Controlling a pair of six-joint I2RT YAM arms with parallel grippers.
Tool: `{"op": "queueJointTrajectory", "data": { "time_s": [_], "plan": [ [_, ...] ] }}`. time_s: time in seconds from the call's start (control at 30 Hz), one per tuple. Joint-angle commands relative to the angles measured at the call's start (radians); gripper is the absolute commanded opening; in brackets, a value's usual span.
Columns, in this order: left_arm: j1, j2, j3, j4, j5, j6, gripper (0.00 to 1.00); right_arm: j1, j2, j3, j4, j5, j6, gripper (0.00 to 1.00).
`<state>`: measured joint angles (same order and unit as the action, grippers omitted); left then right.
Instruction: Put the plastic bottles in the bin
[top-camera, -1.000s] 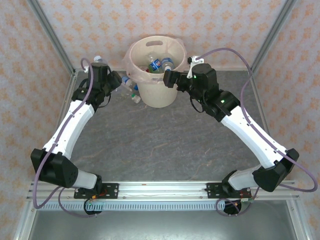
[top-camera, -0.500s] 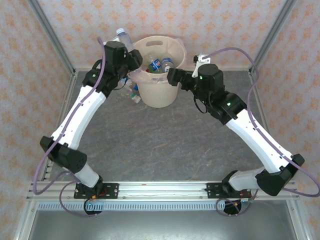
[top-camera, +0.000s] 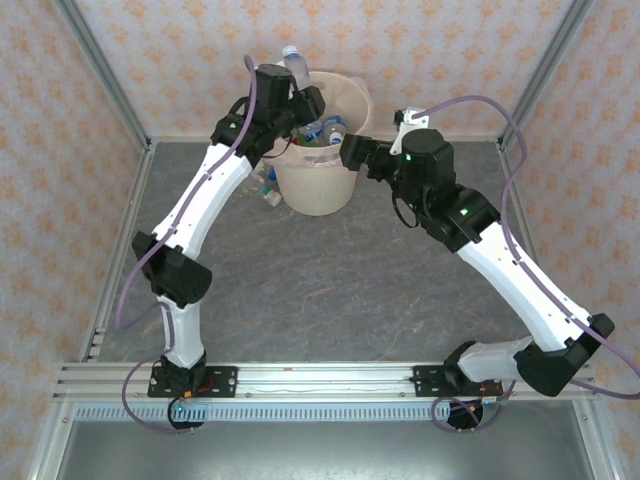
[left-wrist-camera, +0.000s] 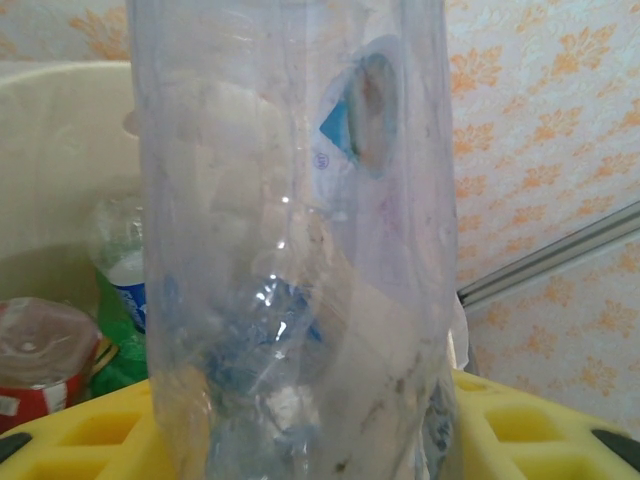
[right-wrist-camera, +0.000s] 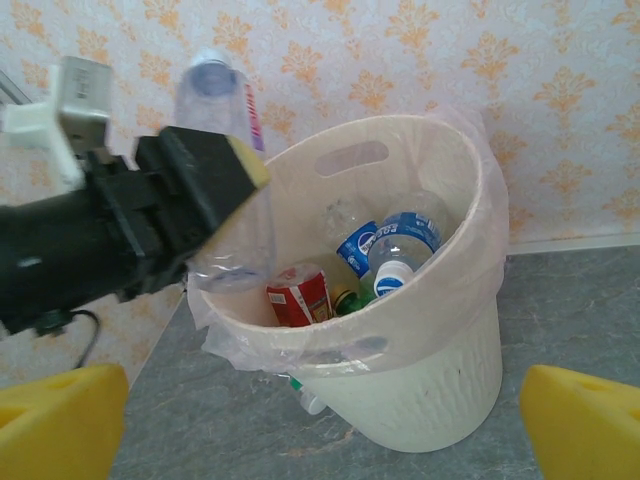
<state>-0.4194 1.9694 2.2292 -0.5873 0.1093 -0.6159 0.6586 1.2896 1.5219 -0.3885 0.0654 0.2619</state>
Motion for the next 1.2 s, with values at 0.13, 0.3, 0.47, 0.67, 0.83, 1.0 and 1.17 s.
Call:
{"op": "queueJointTrajectory", "data": {
  "time_s": [0.13, 0.3, 0.47, 0.67, 0.83, 1.0, 1.17],
  "plan": [
    [-0.010, 0.082, 0.073, 0.011, 0.050, -0.013, 0.53, 0.006, -0.029, -0.011, -0.014, 0.039, 0.001, 1.00],
    [-0.012, 0.098, 0.076, 0.005, 0.052, -0.013, 0.56, 0.006, -0.031, -0.016, -0.015, 0.044, -0.002, 1.00],
    [-0.011, 0.098, 0.108, -0.018, 0.043, -0.009, 0.89, 0.006, -0.031, -0.021, -0.010, 0.041, -0.001, 1.00],
    [-0.004, 0.056, 0.116, -0.028, 0.017, -0.003, 0.91, 0.006, -0.027, -0.026, -0.001, 0.030, 0.000, 1.00],
    [0.005, 0.009, 0.109, -0.047, -0.017, 0.008, 0.93, 0.006, -0.023, -0.031, 0.008, 0.014, 0.002, 1.00],
    [0.034, -0.070, 0.028, -0.033, -0.037, 0.015, 0.99, 0.006, -0.015, -0.034, 0.021, -0.014, 0.004, 1.00],
    [0.086, -0.191, -0.121, -0.006, -0.071, 0.002, 0.99, 0.007, -0.003, -0.035, 0.038, -0.046, 0.011, 1.00]
  ]
}}
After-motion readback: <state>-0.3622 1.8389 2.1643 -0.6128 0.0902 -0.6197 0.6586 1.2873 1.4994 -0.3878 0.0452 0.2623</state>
